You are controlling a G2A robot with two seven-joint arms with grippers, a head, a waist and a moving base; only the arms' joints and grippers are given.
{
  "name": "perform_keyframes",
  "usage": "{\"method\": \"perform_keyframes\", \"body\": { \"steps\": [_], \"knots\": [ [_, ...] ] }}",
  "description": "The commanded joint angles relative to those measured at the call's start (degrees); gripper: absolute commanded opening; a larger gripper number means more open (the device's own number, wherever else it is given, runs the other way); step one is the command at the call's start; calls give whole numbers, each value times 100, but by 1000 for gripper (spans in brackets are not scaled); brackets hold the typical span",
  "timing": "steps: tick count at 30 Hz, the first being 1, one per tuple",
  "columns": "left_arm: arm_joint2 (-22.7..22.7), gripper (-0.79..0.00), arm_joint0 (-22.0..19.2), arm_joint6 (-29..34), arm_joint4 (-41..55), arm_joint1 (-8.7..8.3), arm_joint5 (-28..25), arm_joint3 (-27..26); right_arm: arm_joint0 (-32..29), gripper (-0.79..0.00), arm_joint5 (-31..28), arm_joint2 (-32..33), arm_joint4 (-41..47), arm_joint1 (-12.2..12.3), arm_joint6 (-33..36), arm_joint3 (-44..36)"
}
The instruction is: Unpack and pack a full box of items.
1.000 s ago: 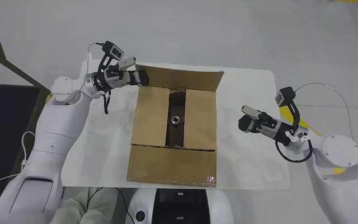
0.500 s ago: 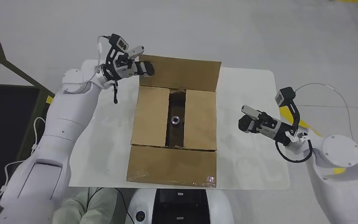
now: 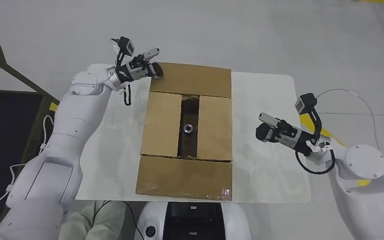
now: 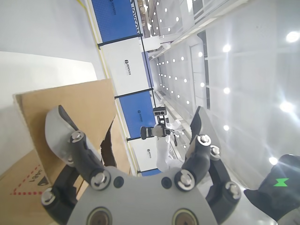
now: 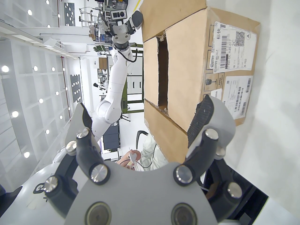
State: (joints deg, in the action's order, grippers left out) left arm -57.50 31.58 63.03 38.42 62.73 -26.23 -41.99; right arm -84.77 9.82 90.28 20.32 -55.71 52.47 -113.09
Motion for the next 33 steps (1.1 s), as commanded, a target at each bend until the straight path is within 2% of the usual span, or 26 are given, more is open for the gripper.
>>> {"method": "perform_keyframes", "body": {
  "steps": [1, 9, 18, 21, 27, 33],
  "knots": [
    [62, 0, -70, -59, -139, 38, -56, 150, 0, 0, 0, 0, 0, 0, 0, 0],
    [387, 0, -239, -239, -1024, 158, -353, 594, 0, 0, 0, 0, 0, 0, 0, 0],
    [460, 0, -330, -201, -1218, 256, -609, 1008, 0, 0, 0, 0, 0, 0, 0, 0],
    [427, 0, -370, -255, -1249, 265, -714, 1143, 0, 0, 0, 0, 0, 0, 0, 0],
    [302, 0, -440, -231, -1308, 241, -1396, 1382, 0, 0, 0, 0, 0, 0, 0, 0],
    [-35, 0, -598, -361, -991, 157, -1863, 1595, 0, 0, 0, 0, 0, 0, 0, 0]
  ]
}}
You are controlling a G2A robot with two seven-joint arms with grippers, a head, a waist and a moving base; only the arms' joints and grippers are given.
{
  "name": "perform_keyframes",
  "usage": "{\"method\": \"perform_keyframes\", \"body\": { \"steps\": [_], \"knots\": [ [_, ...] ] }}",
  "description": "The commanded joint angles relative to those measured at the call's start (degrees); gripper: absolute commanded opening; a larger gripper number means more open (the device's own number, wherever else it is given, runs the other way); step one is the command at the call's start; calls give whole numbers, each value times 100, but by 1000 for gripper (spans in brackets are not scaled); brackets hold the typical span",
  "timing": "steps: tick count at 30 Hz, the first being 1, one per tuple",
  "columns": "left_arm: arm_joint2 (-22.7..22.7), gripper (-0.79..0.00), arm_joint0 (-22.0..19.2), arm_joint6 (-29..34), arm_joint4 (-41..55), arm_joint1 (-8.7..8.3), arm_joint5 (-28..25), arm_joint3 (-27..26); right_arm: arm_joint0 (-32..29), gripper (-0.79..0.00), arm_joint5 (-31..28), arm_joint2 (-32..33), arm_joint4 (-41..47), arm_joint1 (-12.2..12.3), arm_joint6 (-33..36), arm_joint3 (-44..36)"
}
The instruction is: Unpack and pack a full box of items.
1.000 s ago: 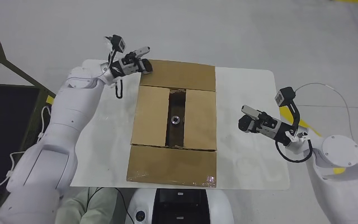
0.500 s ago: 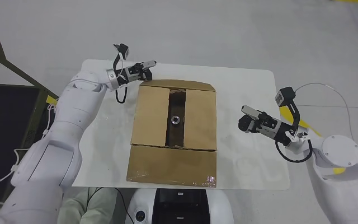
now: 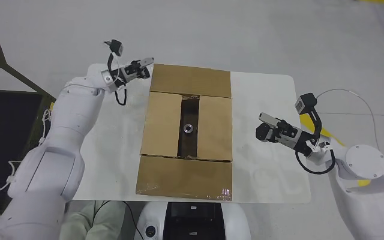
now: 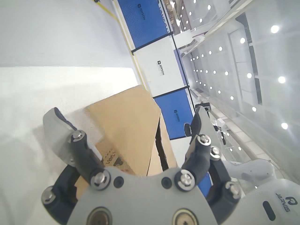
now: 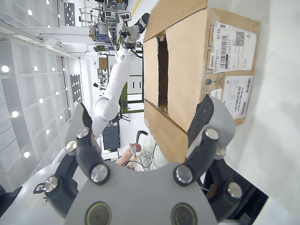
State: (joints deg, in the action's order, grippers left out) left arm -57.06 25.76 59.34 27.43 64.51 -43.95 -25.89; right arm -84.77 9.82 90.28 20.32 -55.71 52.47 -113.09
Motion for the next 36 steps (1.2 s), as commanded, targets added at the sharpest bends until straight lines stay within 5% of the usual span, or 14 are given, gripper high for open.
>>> {"method": "perform_keyframes", "body": {
  "steps": [1, 8, 20, 30, 36],
  "knots": [
    [-133, 0, -22, -21, 144, -49, -121, -55, 0, 0, 0, 0, 0, 0, 0, 0],
    [-557, 0, 107, 152, 329, -390, 51, -770, 0, 0, 0, 0, 0, 0, 0, 0],
    [-1342, 0, 1044, 1168, 384, -1291, 1064, -2656, 0, 0, 0, 0, 0, 0, 0, 0],
    [-1468, 0, 1571, 1755, 714, -1803, 1650, -3331, 0, 0, 0, 0, 0, 0, 0, 0],
    [-1434, 0, 1616, 1862, 931, -1893, 1758, -3345, 0, 0, 0, 0, 0, 0, 0, 0]
  ]
}}
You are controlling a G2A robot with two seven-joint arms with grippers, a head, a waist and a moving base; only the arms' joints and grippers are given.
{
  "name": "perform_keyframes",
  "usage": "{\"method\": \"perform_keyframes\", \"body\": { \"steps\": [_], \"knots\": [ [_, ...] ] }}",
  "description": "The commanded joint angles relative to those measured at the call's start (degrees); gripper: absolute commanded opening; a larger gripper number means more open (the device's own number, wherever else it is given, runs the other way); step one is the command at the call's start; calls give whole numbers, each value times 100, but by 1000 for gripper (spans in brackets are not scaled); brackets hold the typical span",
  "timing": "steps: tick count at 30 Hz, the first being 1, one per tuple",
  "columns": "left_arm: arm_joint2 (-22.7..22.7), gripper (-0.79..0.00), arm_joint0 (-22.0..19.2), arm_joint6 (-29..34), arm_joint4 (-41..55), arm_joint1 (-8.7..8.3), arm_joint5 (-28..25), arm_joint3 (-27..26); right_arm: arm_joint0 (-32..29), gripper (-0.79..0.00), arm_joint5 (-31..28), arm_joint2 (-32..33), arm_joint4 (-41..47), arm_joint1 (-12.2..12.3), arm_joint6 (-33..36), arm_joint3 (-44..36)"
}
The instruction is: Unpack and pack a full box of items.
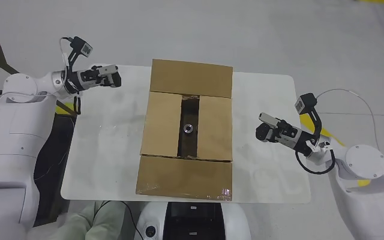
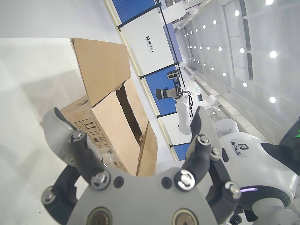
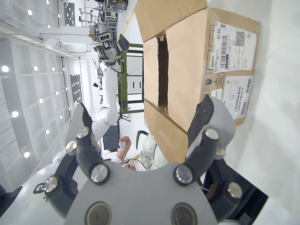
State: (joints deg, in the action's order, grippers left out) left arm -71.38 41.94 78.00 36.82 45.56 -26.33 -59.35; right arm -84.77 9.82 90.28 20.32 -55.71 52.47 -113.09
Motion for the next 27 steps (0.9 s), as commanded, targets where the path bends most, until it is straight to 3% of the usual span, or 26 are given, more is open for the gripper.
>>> {"method": "perform_keyframes", "body": {
  "steps": [1, 27],
  "knots": [
    [-1, 0, -2, -4, -8, 3, -4, 1, 0, 0, 0, 0, 0, 0, 0, 0],
    [-1, 0, -2, -4, -8, 3, -4, 1, 10, 0, 18, -16, -41, -3, -83, -13]
  ]
}}
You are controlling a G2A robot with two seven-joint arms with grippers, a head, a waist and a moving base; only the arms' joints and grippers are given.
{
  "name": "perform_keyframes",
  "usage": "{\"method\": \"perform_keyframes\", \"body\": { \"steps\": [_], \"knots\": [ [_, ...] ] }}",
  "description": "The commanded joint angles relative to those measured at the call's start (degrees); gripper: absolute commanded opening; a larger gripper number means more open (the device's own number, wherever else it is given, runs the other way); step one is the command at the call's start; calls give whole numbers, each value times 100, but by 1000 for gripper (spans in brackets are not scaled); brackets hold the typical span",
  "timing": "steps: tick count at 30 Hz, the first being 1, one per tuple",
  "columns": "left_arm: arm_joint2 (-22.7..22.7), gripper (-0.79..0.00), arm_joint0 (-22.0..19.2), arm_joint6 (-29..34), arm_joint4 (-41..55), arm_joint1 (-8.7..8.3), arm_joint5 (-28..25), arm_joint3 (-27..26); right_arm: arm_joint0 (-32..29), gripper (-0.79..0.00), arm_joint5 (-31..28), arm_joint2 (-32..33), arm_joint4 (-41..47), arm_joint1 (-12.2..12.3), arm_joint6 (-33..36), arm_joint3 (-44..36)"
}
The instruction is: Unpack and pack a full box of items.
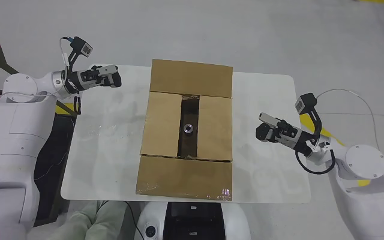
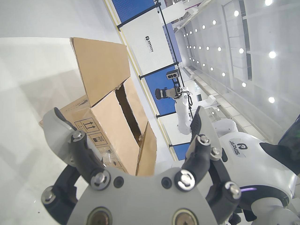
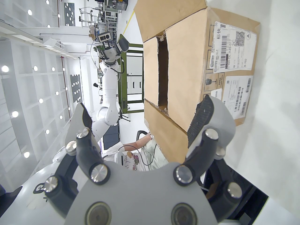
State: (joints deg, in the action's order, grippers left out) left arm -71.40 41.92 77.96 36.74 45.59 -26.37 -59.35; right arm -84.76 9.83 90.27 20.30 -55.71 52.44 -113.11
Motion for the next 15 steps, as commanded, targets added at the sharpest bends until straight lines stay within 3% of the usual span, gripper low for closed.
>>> {"method": "perform_keyframes", "body": {
  "steps": [1, 8, 15],
  "knots": [
    [0, 0, 0, 0, 0, 0, 0, 0, 33, 0, 64, -83, -75, -9, -178, -59],
    [0, 0, 0, 0, 0, 0, 0, 0, 649, 0, 394, -1057, -511, -52, 1, -337],
    [0, 0, 0, 0, 0, 0, 0, 0, 1431, 0, 844, -2298, -663, -210, -172, -60]
  ]
}}
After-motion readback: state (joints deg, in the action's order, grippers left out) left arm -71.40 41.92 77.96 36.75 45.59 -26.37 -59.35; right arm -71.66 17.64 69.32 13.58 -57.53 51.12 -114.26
